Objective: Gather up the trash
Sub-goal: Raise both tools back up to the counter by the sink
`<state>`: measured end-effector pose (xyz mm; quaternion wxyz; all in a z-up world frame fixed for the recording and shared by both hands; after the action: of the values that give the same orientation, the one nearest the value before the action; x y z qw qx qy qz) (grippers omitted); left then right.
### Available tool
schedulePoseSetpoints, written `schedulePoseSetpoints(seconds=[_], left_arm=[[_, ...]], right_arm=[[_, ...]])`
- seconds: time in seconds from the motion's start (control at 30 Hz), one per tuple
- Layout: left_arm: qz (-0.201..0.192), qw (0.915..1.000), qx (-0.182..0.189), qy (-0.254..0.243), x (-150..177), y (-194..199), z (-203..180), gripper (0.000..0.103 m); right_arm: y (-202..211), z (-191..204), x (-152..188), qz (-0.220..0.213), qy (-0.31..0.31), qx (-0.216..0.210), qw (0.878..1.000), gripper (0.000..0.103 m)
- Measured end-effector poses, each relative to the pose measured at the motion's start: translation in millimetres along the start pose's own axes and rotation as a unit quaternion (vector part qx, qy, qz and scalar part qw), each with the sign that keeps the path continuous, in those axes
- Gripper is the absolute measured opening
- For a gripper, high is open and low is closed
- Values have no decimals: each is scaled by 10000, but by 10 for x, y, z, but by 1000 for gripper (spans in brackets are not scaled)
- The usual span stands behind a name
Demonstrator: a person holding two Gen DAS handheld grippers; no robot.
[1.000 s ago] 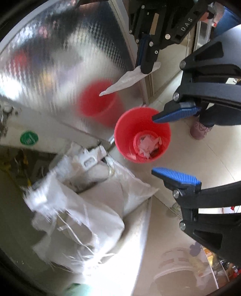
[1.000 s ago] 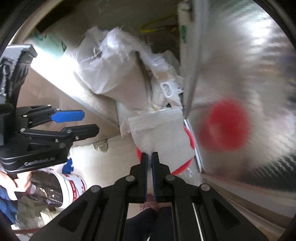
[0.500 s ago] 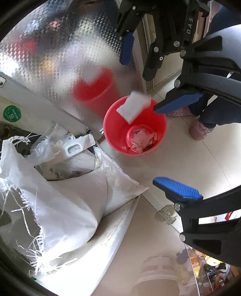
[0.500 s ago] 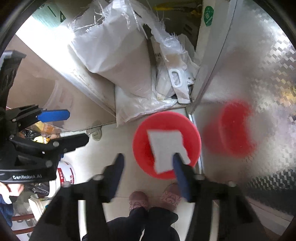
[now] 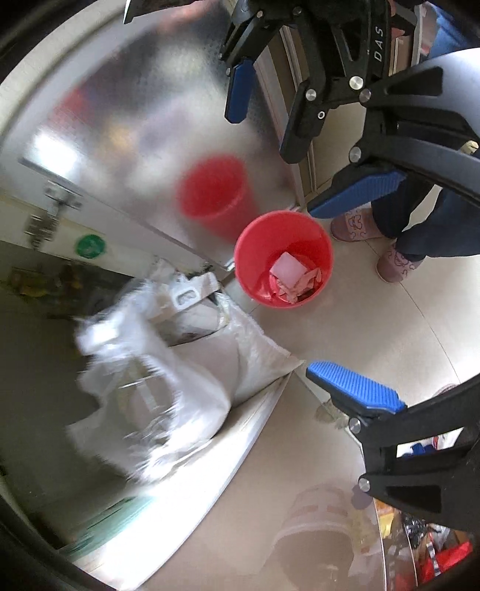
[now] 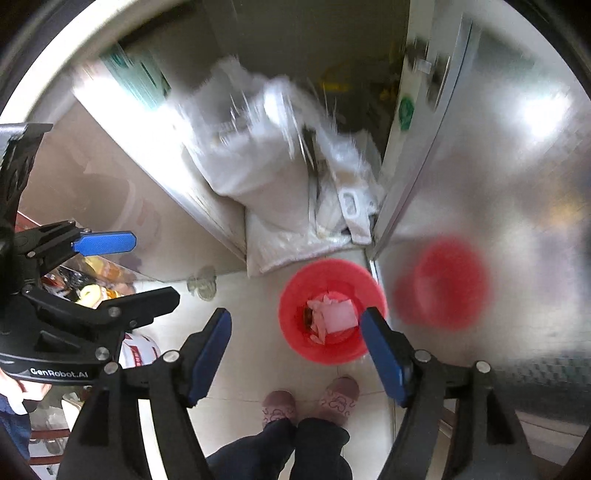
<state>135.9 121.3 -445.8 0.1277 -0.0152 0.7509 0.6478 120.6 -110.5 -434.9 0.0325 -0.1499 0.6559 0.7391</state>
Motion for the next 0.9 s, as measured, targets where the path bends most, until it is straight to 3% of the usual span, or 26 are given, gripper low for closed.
schedulePoseSetpoints(seconds=[0.07,0.27,0.47,0.6,0.9], left_arm=[[-89,10000,-28,-27,-45,335,-47,81],[-474,9986,-37,-224,-270,1271,-259,83],[-813,9954,-62,-494,-615,1885,-528,88],[-949,9931,-39,-688,-920,2106,-694,96],[-1021,9853,-117,-1363,-1831,2304,-1076,96]], right_arm=[[303,49,-48,-111,-5,101,9999,75],[1294,69,-154,-552,-186,390,9975,97],[1998,-82,-283,-808,-303,751,9934,101],[2315,-229,-376,-948,-451,944,9900,102],[2618,-824,-691,-1156,-1160,1152,9797,102]])
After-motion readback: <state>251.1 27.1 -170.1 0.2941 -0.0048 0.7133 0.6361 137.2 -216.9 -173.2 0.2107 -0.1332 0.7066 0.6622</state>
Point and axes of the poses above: each gripper's, at about its wrist camera, not at the fingertips, and y roughly against the way its jaws point, z to its left, x to its underside, the point moved 5 cm from there along -y, roughly the way its jaws point, and after that the axes turned 6 degrees about z, right-handed, at the moved point
